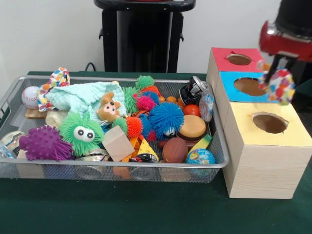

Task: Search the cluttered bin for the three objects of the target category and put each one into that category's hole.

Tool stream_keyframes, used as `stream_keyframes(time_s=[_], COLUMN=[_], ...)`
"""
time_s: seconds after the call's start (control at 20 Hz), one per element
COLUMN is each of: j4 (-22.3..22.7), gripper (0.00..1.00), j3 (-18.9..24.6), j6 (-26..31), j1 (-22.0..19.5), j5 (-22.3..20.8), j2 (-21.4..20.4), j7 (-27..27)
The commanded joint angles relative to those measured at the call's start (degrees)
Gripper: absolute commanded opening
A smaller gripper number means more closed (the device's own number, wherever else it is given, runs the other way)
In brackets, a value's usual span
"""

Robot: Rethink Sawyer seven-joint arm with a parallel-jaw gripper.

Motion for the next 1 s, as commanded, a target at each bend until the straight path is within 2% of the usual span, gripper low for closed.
stream_keyframes(time_s=[0.05, 0.25, 0.55, 0.65, 0.85, 1.0], j4=[11.2, 12.1, 8.7, 7.3, 5.1, 5.8], gripper=[0.0, 0.0, 0.0, 0.0, 0.0, 0.0], j3=[2.5, 1.6, 0.9, 0.6, 0.0, 0.4], j6=[-0.1, -4.3, -7.1, -7.8, -5.1, -5.7], j1=[3.0, 5.8, 7.3, 7.4, 6.8, 6.0], j5=[2.9, 4.1, 5.6, 5.3, 3.4, 2.5], j2=[-3.4, -1.8, 1.7, 3.2, 4.4, 5.0], j7=[13.6, 17.5, 20.2, 19.7, 16.1, 13.7])
